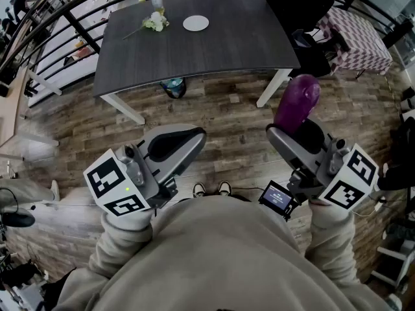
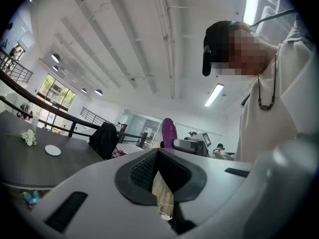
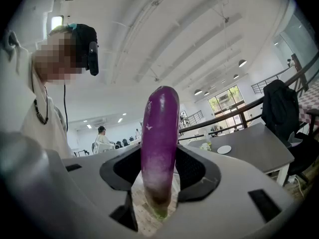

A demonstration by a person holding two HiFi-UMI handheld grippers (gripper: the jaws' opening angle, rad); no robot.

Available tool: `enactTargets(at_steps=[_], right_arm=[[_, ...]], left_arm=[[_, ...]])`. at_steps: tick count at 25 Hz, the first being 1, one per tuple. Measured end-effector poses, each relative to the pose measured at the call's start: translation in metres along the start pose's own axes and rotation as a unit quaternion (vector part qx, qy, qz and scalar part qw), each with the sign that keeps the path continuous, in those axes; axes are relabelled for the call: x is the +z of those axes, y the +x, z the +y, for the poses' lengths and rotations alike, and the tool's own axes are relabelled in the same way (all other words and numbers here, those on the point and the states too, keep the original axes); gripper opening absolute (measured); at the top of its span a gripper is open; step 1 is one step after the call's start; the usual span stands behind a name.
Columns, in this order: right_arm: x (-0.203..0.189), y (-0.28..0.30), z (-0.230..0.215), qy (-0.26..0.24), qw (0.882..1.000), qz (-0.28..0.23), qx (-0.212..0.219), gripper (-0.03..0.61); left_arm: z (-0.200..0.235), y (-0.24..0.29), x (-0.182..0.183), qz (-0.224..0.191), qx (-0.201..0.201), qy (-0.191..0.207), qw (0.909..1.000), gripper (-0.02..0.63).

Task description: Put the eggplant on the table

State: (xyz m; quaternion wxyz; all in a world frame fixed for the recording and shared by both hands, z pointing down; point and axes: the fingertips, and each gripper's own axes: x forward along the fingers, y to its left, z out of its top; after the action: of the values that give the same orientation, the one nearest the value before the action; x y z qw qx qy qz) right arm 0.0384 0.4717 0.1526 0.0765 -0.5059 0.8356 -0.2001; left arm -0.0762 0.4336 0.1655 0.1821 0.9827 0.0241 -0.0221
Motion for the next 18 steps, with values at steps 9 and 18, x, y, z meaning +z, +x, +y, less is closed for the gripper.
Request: enactTargets(at_steps=[9, 18], right_arm=[[0.004, -0.015, -0.01, 0.009, 1.0, -0.007, -0.003, 0.212], [0.002, -0.034, -0.033, 0.02, 1.0, -0.006, 0.011, 0.212]], left_arm=[[-0.005, 0.014, -0.002, -0.001, 0.004, 0.003, 1.0, 0.005], [-0.014, 0.043, -0.007, 0.009, 0.017, 0.015, 0.9997, 0.005]])
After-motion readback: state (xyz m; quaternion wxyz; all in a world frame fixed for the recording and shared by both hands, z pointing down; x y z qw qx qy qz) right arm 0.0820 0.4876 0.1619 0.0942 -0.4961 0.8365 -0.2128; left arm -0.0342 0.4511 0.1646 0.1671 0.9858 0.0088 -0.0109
